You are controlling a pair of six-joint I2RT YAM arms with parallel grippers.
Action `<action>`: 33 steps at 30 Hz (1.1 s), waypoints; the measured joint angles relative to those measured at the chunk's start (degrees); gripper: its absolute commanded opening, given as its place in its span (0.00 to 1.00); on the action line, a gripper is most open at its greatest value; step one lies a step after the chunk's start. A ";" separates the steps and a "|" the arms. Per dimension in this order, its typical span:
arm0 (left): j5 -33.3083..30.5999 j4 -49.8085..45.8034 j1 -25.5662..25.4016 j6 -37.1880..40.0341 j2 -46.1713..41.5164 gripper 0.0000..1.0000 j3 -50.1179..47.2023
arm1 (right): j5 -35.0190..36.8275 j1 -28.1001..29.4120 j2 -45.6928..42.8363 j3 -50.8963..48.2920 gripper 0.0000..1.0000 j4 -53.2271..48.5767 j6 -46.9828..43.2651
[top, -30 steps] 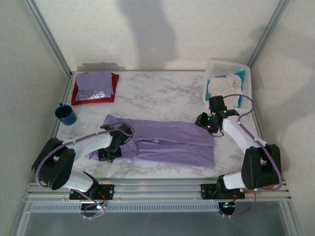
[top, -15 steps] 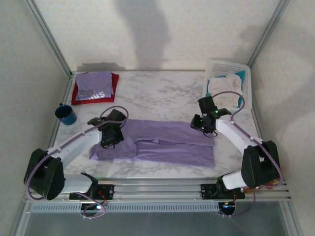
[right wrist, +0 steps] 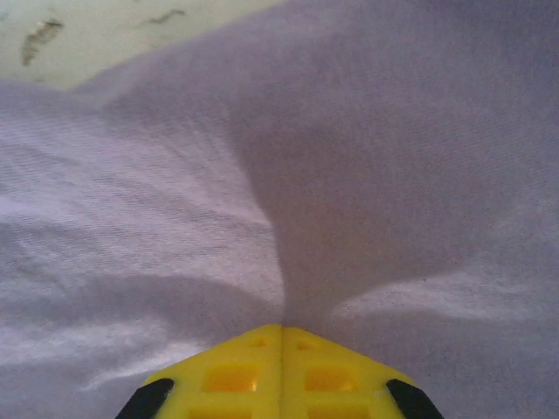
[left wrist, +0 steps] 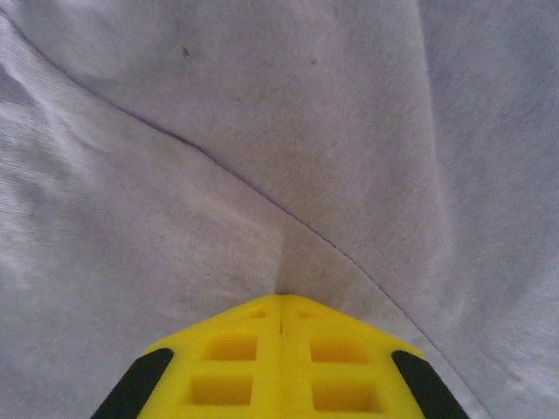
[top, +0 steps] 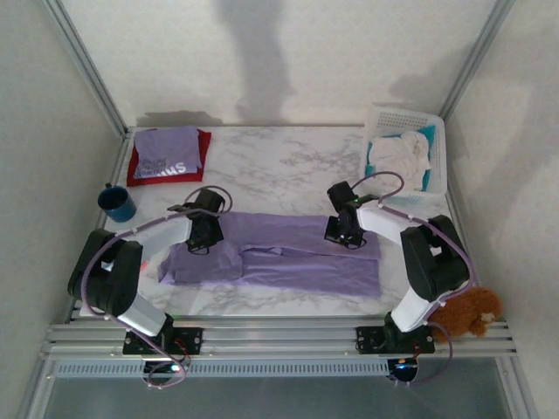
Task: Fold and stack the t-shirts
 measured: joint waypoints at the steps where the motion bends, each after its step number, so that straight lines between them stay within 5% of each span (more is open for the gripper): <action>1: 0.31 0.68 0.00 0.15 0.90 0.00 -0.13 | -0.28 -0.20 0.39 -0.22 0.00 0.02 0.48; 12: 0.24 4.22 0.07 5.73 14.64 0.00 14.36 | -2.64 -3.23 -0.37 -1.29 0.00 1.09 3.37; 27: 8.81 -2.67 0.33 14.53 49.22 0.00 66.51 | -5.44 -3.08 -11.15 -11.72 0.02 -2.62 8.04; 33: 12.39 -6.58 -1.27 14.01 53.27 0.00 75.89 | -8.44 0.66 -11.28 -10.21 0.02 -5.40 6.21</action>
